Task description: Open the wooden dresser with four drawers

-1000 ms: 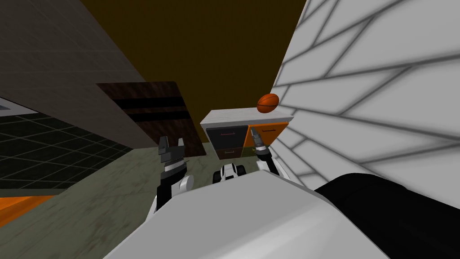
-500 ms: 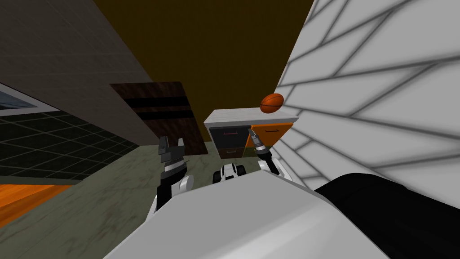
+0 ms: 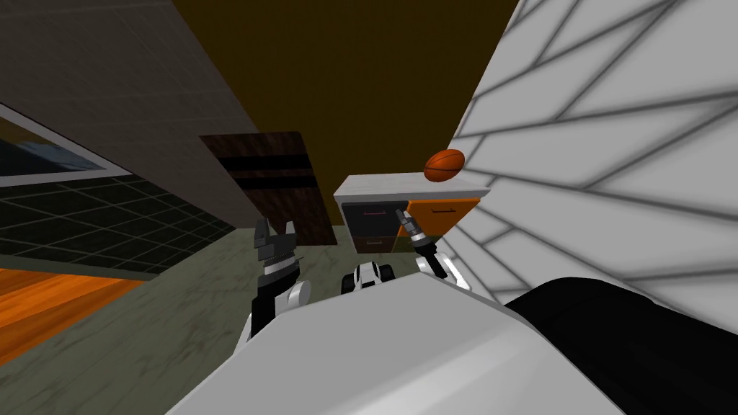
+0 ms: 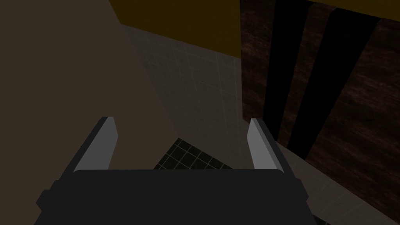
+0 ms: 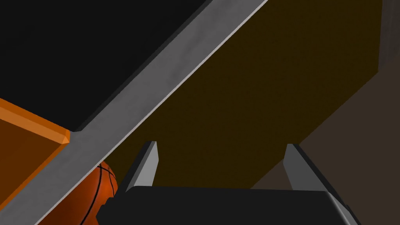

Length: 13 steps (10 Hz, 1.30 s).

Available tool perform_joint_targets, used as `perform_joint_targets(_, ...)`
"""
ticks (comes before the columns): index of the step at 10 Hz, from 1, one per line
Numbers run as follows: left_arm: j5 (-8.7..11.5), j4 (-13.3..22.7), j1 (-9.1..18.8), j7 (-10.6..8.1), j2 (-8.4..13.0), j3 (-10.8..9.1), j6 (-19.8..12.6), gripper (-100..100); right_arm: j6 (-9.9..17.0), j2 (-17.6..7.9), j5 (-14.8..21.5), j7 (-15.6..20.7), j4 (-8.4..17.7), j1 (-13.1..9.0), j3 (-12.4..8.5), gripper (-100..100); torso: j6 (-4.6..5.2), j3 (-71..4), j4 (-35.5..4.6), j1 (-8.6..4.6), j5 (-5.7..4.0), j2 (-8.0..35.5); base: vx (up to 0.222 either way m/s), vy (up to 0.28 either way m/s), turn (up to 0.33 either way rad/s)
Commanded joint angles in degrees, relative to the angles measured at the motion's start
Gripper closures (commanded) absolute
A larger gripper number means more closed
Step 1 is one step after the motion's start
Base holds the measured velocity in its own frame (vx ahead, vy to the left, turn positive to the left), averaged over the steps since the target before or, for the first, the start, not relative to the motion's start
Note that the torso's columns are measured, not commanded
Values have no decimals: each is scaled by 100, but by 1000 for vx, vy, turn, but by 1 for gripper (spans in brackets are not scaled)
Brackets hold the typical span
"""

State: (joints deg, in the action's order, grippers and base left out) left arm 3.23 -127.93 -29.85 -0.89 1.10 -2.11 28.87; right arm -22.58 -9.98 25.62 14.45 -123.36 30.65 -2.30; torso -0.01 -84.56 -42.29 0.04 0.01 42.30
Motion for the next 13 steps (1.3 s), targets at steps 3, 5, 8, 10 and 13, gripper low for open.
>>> perform_joint_targets(3, 0, 0, -1, 0, 0, 0, 0, 0, 444, -94, 784, 287, 127, -11, -198, -100, 2, -2, 1, -4, 0, -2, -1, 45, 106)
perform_joint_targets(5, 0, 0, -1, 0, 0, 0, 0, 0, 630, -116, 1127, 406, 184, -24, -277, -100, 3, 0, 0, -5, -1, 0, -3, 46, 103)
perform_joint_targets(8, 0, 0, -1, 0, 0, -1, 0, 0, 822, -132, 1580, 529, 245, -38, -358, -100, 3, 0, 0, -13, -3, -1, -5, 31, 66)
perform_joint_targets(10, 0, 0, -1, 0, 0, -1, 0, 0, 1019, -143, 1928, 652, 310, -54, -438, -100, 3, -1, 1, -1, 0, -2, -4, 42, 119)
perform_joint_targets(13, 0, 0, 0, 0, 0, 0, 0, 0, 1220, -149, 2450, 777, 380, -72, -518, -100, 0, 0, 0, -1, 0, 0, -5, 44, 99)
